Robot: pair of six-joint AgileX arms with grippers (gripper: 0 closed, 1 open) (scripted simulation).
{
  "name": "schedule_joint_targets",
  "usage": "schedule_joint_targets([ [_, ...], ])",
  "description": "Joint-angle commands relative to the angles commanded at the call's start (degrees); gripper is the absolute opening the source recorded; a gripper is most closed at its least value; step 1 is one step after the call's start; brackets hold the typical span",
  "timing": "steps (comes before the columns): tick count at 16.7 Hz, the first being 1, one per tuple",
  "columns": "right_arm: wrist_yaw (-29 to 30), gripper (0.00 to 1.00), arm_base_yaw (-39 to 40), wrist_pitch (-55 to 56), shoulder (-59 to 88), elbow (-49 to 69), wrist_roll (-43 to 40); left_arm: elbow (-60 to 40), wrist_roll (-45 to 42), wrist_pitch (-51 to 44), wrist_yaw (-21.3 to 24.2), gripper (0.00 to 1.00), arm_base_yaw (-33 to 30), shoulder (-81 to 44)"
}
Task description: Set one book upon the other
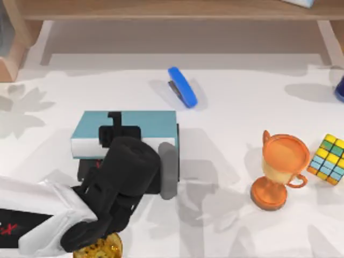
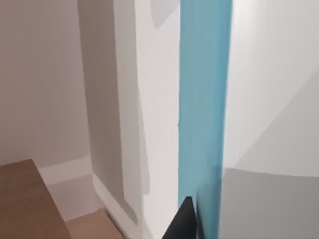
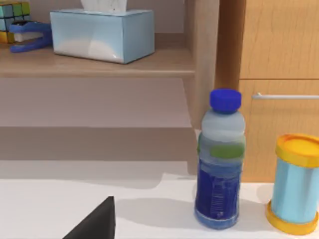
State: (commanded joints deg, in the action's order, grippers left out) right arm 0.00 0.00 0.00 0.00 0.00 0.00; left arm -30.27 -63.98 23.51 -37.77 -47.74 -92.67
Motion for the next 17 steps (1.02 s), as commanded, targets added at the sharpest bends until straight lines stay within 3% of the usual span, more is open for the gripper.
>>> schedule_joint_targets([
  [13,0.0,1.0,0.0,0.0,0.0,0.0,0.0,0.0,0.0,0.0,0.0,0.98,0.0,0.0],
  [17,0.0,1.0,0.0,0.0,0.0,0.0,0.0,0.0,0.0,0.0,0.0,1.0,0.0,0.0],
])
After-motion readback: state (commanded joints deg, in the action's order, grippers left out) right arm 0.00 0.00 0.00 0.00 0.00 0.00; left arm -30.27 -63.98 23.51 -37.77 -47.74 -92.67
